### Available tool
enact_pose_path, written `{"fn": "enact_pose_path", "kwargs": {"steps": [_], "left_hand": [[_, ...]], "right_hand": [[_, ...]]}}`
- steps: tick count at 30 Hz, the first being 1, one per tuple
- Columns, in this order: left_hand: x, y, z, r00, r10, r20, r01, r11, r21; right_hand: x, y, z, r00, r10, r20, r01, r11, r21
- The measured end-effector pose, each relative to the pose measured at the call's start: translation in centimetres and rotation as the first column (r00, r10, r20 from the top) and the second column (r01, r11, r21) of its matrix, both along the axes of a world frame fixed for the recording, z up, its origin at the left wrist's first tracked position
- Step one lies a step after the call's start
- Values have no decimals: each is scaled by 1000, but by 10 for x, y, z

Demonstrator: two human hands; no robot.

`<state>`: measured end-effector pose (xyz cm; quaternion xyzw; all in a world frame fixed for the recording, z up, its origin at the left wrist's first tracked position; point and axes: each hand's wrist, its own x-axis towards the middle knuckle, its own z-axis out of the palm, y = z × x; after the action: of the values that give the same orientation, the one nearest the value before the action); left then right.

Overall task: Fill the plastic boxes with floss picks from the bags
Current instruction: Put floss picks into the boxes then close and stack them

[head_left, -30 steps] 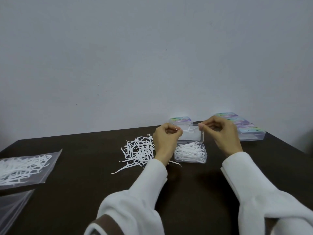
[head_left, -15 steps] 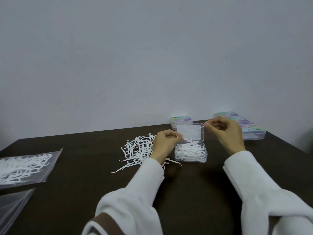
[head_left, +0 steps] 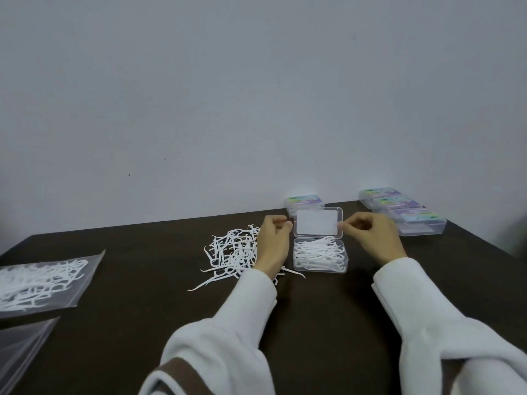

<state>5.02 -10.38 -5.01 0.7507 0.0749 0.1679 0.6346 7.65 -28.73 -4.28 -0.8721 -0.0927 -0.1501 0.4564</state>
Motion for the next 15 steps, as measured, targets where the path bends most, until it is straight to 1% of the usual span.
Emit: {"fn": "enact_pose_path", "kwargs": {"steps": [1, 3, 4, 5, 6, 7, 8, 10, 12, 14, 15], "left_hand": [[2, -2, -2, 999, -38, -31, 37, 998, -57], [5, -8, -5, 989, -119, -83, 105, 983, -152], [7, -11, -6, 984, -156, -91, 135, 970, -202], [8, -14, -7, 978, -185, -96, 156, 956, -249], [9, -16, -8, 974, -209, -83, 175, 936, -305], [9, -18, -9, 972, -226, -64, 190, 917, -350], [6, -20, -7, 970, -239, -41, 205, 898, -391], [2, -23, -5, 966, -259, -12, 229, 876, -424], [-1, -22, -5, 964, -265, -12, 239, 888, -394], [-3, -20, -5, 962, -271, -29, 246, 909, -336], [-2, -19, -6, 963, -266, -42, 244, 928, -283]], "right_hand": [[1, 0, 0, 999, -35, -10, 35, 997, 68], [6, 2, -2, 990, -51, -134, 81, 969, 234], [7, 7, -4, 975, -3, -220, 80, 936, 344], [8, 14, -5, 955, 81, -287, 66, 882, 467], [5, 21, -5, 929, 178, -325, 48, 812, 581], [2, 28, -5, 907, 251, -338, 36, 754, 656], [-1, 32, -6, 896, 291, -336, 28, 716, 697], [-1, 35, -11, 891, 328, -315, -4, 699, 716], [0, 33, -12, 875, 358, -326, -19, 698, 716], [-1, 33, -11, 865, 365, -344, -36, 729, 684], [-1, 31, -12, 864, 364, -347, -60, 760, 647]]}}
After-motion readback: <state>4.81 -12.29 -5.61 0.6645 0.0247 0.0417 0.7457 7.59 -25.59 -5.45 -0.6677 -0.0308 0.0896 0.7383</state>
